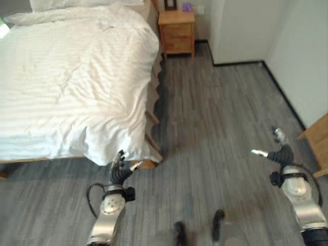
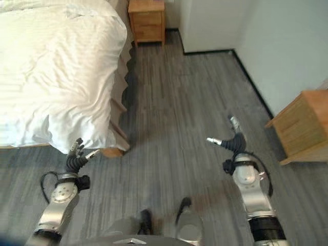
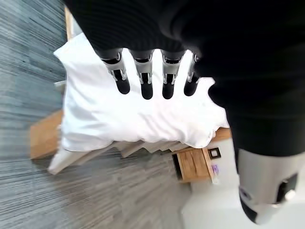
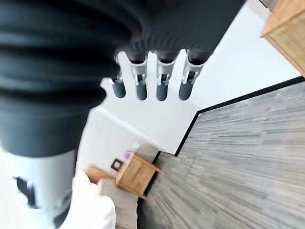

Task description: Making the bed.

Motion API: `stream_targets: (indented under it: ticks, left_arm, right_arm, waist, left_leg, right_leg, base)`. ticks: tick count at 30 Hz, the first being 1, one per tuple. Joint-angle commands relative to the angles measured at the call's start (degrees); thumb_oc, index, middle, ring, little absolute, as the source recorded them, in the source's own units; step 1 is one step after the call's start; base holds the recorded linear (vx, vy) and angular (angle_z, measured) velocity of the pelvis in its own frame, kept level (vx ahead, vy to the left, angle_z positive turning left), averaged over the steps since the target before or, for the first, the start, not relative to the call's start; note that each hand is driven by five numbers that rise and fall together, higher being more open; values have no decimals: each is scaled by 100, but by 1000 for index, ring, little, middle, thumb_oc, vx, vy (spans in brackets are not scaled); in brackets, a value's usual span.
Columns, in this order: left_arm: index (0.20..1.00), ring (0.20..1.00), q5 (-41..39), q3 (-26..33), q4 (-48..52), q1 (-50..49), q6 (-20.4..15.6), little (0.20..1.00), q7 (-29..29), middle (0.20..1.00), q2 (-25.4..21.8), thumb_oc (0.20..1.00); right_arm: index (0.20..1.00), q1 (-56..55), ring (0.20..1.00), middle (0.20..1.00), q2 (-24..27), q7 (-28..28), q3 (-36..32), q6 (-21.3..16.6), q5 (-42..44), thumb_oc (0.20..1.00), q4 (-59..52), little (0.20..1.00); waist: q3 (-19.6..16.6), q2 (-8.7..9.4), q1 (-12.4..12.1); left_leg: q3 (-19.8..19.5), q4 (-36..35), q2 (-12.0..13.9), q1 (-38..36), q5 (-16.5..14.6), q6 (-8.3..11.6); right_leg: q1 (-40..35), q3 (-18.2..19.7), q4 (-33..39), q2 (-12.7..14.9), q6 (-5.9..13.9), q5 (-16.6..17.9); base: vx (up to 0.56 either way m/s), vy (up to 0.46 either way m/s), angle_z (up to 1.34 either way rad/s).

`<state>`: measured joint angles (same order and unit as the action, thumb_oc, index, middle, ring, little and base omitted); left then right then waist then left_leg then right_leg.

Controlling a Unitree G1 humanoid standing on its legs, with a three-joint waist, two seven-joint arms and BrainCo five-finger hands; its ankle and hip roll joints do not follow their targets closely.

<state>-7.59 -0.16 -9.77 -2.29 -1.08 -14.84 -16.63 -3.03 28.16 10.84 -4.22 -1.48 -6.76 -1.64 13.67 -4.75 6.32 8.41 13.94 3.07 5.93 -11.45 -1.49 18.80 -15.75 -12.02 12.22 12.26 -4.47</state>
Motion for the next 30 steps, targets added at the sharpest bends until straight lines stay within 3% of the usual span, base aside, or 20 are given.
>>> stream_targets:
  ticks: [1,4,5,7,8,12,13,14,15,16,17,20,21,22,25,26,27,28,29,30]
  left_arm:
    - [1000,1000,391,-82,403,-36,-367,1000,-100,1000,-402,1000]
    - [1000,1000,364,-108,399,-46,-341,1000,-164,1000,-330,1000]
    - [1000,1000,368,-111,448,-5,-350,1000,-189,1000,-357,1000]
    - [1000,1000,352,-134,506,1,-360,1000,-201,1000,-366,1000]
    - [1000,1000,282,-134,498,46,-359,1000,-266,1000,-358,1000]
    - [1000,1000,323,15,617,-133,-354,1000,-292,1000,-311,1000]
    - [1000,1000,446,173,651,-303,-373,1000,-334,1000,-264,1000]
    - [1000,1000,446,173,652,-304,-373,1000,-334,1000,-264,1000]
    - [1000,1000,567,247,641,-342,-349,1000,-363,1000,-271,1000]
    - [1000,1000,570,248,642,-347,-348,1000,-363,1000,-266,1000]
    - [1000,1000,634,390,708,-358,-306,1000,-433,1000,-249,1000]
    - [1000,1000,620,536,740,-329,-305,1000,-499,1000,-295,1000]
    - [1000,1000,537,762,780,-432,-346,1000,-581,1000,-338,1000]
    - [1000,1000,498,949,891,-615,-382,1000,-608,1000,-339,1000]
    - [1000,1000,449,1004,1005,-744,-346,1000,-645,1000,-388,1000]
    - [1000,1000,446,1007,1014,-754,-319,1000,-638,1000,-414,1000]
    - [1000,1000,444,1011,1017,-754,-316,1000,-637,1000,-421,1000]
    - [1000,1000,425,962,1020,-710,-269,1000,-633,1000,-448,1000]
    - [1000,1000,433,768,921,-567,-174,1000,-632,1000,-486,1000]
    - [1000,1000,424,775,966,-592,-174,1000,-608,1000,-497,1000]
  right_arm:
    - [1000,-368,1000,1000,110,-121,-193,-357,-288,1000,-313,1000]
    - [1000,-427,1000,1000,113,-107,-127,-375,-160,1000,-243,1000]
    - [1000,-400,1000,1000,124,-67,-89,-379,-96,1000,-228,1000]
    - [1000,-420,1000,1000,160,-32,-81,-378,-68,1000,-210,1000]
    - [1000,-410,1000,1000,184,-6,-26,-322,-53,1000,-174,1000]
    - [1000,-357,1000,1000,183,-95,45,-275,-51,1000,-120,1000]
    - [1000,-284,1000,1000,202,-148,65,-311,-31,1000,-101,1000]
    - [1000,-285,1000,1000,202,-148,65,-311,-31,1000,-101,1000]
    - [1000,-229,1000,1000,252,-145,52,-332,-61,1000,-44,1000]
    - [1000,-229,1000,1000,257,-144,57,-335,-60,1000,-38,1000]
    - [1000,-123,1000,1000,355,-124,19,-321,13,1000,74,1000]
    - [1000,-28,1000,1000,466,-145,10,-248,-19,1000,159,1000]
    - [1000,50,1000,1000,555,-248,-5,-191,-54,1000,166,1000]
    - [1000,54,1000,1000,543,-342,-30,-172,-69,1000,129,1000]
    - [1000,-26,1000,1000,386,-362,56,-146,-243,1000,175,1000]
    - [1000,-36,1000,1000,341,-385,90,-114,-319,1000,220,1000]
    - [1000,-32,1000,1000,333,-384,92,-114,-323,1000,221,1000]
    - [1000,-25,1000,1000,271,-440,179,-90,-419,1000,229,1000]
    - [1000,-12,1000,1000,238,-375,235,-53,-562,1000,212,1000]
    - [1000,3,1000,1000,233,-401,220,-38,-562,1000,124,1000]
  waist:
    - [-288,171,254]
    - [-246,206,145]
    - [-152,364,44]
    - [-81,444,-58]
    - [65,643,-338]
    - [77,656,-750]
    - [3,584,-946]
    - [4,591,-953]
    - [-106,439,-1038]
    - [-93,453,-1051]
    - [-170,467,-1098]
    - [-209,499,-1163]
    - [-345,482,-1253]
    - [-462,466,-1340]
    - [-585,751,-1648]
    - [-621,874,-1772]
    - [-638,873,-1814]
    - [-570,895,-1851]
    - [-286,651,-1500]
    - [-211,580,-1378]
  left_leg:
    - [-652,-1130,361,-3186,435,924]
    - [-617,1161,415,-2438,2047,1327]
    - [-616,1976,304,-2013,2211,1306]
    - [-536,2365,273,-1786,2185,1218]
    - [-353,2745,194,-1008,1650,963]
    - [-21,1769,64,-49,1226,781]
    - [141,214,151,171,1286,631]
    - [152,183,143,153,1303,630]
    - [294,-957,328,263,1841,724]
    - [321,-1080,303,178,1905,727]
    - [823,-1855,583,441,2218,819]
    - [1073,-1894,845,874,2256,905]
    - [1280,-1866,978,886,2497,935]
    - [1316,-1806,964,751,2524,837]
    - [1213,-1777,658,699,2748,629]
    - [1233,-1696,465,661,2587,439]
    - [1277,-1702,484,667,2589,424]
    - [1304,-1606,389,484,2344,259]
    - [1016,-1551,251,-322,1798,3]
    - [867,-1628,211,-626,1651,-23]
  right_leg:
    - [-222,-295,1366,-311,-170,1492]
    - [-965,-361,1311,-588,-629,1181]
    - [-1274,-354,1358,-568,-790,1007]
    - [-1522,-297,1387,-614,-895,850]
    - [-2030,-20,1577,-653,-932,640]
    - [-2576,222,1702,-680,-769,372]
    - [-2908,412,1702,-753,-614,114]
    - [-2908,420,1702,-745,-613,116]
    - [-3244,499,1702,-886,-570,-118]
    - [-3265,513,1702,-865,-568,-125]
    - [-3600,503,1702,-840,-501,-338]
    - [-3923,529,1702,-729,-438,-444]
    - [-4254,601,1701,-680,-346,-551]
    - [-4410,679,1672,-661,-309,-643]
    - [-4221,840,623,-347,-27,-163]
    - [-4062,971,-220,-234,218,582]
    - [-4018,1024,-227,-229,229,602]
    - [-3782,1020,-1012,-103,274,1401]
    - [-2625,997,-2652,-51,257,1736]
    - [-2241,923,-2735,81,133,1598]
  base:
    - [830,-268,125]
    - [779,-429,39]
    - [684,-473,12]
    - [554,-317,-57]
    - [654,-240,-124]
    - [709,-56,-76]
    - [532,85,-101]
    - [1017,133,-109]
    - [488,50,-84]
    - [1004,112,-78]
    - [724,100,-55]
    - [731,122,-27]
    - [816,147,-19]
    - [1041,194,-29]
    - [631,119,-55]
    - [437,134,-20]
    - [449,157,-9]
    - [909,335,-22]
    - [1163,360,8]
    - [1170,311,91]
